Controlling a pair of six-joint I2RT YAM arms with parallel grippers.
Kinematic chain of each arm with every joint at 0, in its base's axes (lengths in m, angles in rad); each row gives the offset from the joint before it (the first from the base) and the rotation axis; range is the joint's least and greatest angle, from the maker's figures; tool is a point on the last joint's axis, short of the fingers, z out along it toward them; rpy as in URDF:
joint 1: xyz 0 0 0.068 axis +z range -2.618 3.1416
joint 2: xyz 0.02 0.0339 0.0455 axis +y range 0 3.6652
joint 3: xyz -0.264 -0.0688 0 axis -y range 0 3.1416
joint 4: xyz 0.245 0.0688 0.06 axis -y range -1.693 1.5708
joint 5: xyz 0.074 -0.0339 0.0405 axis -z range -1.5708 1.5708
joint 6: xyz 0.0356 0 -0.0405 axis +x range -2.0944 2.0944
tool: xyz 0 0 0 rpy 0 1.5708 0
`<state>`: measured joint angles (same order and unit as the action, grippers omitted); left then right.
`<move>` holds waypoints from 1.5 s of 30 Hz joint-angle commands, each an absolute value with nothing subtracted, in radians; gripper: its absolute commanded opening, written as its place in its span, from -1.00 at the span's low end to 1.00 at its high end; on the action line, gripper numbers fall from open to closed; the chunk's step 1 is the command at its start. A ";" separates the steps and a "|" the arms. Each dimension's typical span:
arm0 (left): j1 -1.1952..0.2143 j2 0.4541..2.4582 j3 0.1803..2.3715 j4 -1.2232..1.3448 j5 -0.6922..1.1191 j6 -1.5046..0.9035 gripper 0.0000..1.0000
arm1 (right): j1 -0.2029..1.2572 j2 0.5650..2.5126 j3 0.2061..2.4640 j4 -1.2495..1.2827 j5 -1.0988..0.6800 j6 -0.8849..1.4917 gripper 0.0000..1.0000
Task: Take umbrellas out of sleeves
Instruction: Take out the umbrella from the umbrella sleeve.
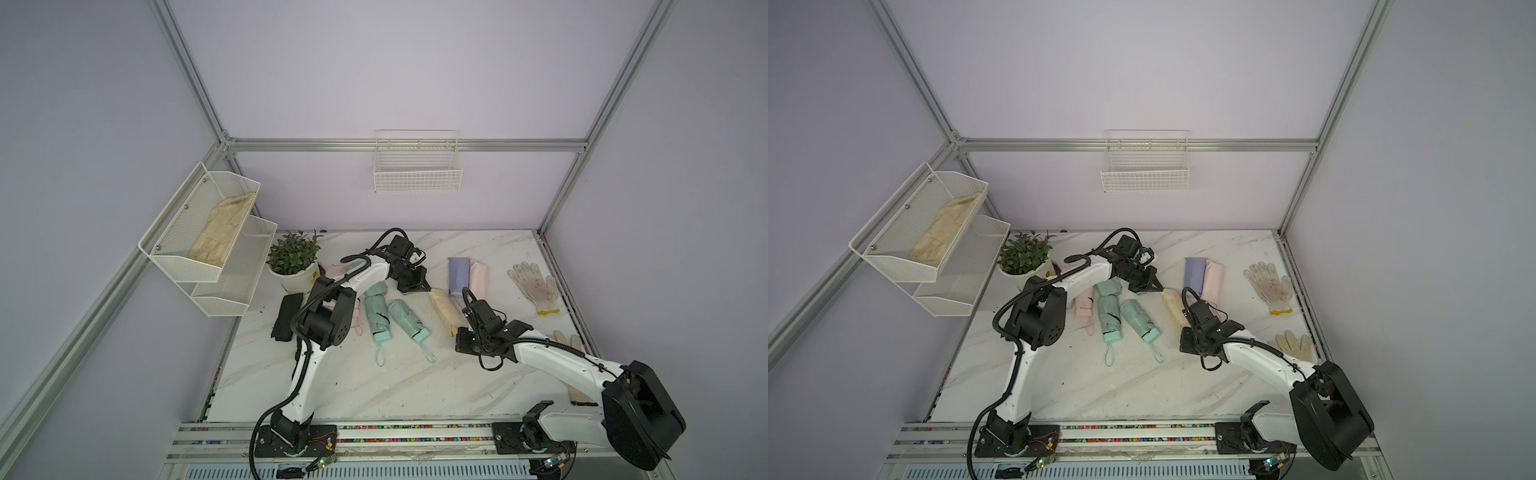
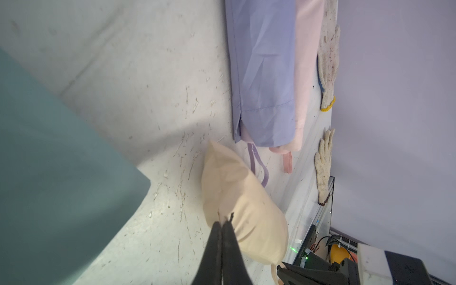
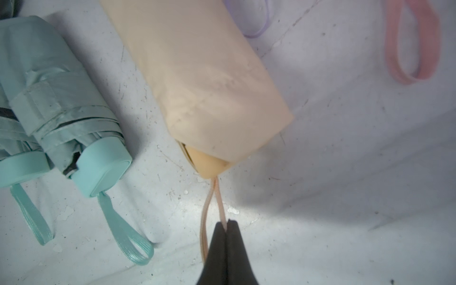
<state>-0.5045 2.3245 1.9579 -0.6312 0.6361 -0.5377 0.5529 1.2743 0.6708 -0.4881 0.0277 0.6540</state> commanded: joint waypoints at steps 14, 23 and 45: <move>-0.483 2.379 2.133 -0.675 0.631 -0.515 -1.00 | 0.558 1.251 0.667 -0.500 0.022 0.667 -1.00; -0.471 2.456 2.247 -0.701 0.628 -0.508 -1.00 | 0.561 1.254 0.646 -0.471 -0.008 0.684 -1.00; -0.436 2.581 2.433 -0.698 0.640 -0.555 -1.00 | 0.562 1.266 0.607 -0.334 -0.134 0.725 -1.00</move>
<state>-0.4644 2.5664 2.3497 -0.7406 0.6445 -0.5404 0.5549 1.2919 0.6136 -0.3172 -0.1249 0.7036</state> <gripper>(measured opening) 0.047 0.041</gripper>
